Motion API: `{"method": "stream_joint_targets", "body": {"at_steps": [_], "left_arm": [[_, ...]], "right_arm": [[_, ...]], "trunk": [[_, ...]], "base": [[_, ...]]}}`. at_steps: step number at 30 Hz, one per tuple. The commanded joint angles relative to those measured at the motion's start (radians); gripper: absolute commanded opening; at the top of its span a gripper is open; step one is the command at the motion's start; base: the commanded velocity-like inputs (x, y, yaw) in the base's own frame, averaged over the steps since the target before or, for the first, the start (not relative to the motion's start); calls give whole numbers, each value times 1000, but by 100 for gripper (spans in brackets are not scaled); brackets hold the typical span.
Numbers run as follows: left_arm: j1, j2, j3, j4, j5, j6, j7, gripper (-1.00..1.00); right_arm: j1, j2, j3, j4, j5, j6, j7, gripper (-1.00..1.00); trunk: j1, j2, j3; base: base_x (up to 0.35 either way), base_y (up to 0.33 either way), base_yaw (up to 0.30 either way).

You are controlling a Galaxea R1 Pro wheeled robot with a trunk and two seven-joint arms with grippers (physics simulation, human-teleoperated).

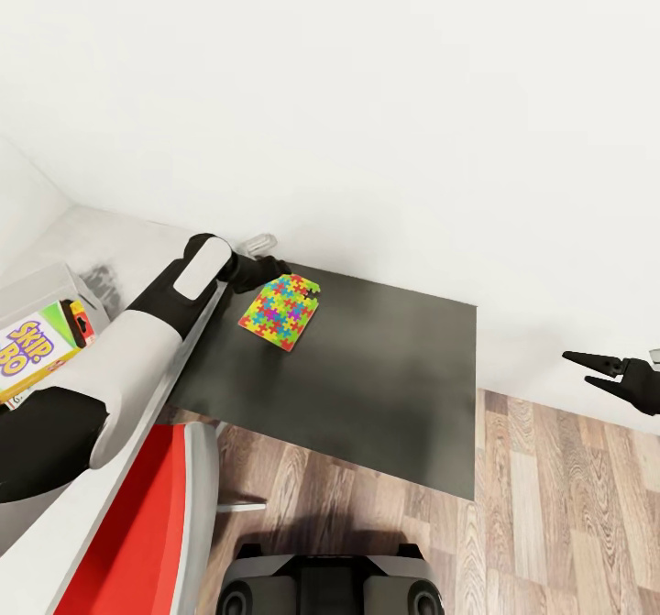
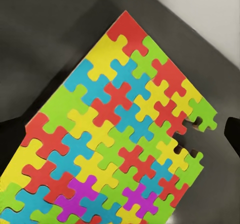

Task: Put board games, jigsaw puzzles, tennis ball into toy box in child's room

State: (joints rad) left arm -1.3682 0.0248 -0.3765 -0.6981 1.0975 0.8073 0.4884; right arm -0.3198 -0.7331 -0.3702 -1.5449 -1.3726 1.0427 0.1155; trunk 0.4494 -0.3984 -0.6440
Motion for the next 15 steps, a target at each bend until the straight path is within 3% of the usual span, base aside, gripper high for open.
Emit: {"method": "stream_joint_targets", "body": {"at_steps": [1,15], "left_arm": [[-1,1,-5,-1,10,0,10,100],[3,4,-10,-1,9,0,12,100]], "right_arm": [[-1,0,-1,0,10,5,10,100],[-1,0,-1,0,10,5,10,100]], "trunk": [[1,-2,-1],[1,-2,-1]], "base": [[0,0,0],[0,0,0]]}}
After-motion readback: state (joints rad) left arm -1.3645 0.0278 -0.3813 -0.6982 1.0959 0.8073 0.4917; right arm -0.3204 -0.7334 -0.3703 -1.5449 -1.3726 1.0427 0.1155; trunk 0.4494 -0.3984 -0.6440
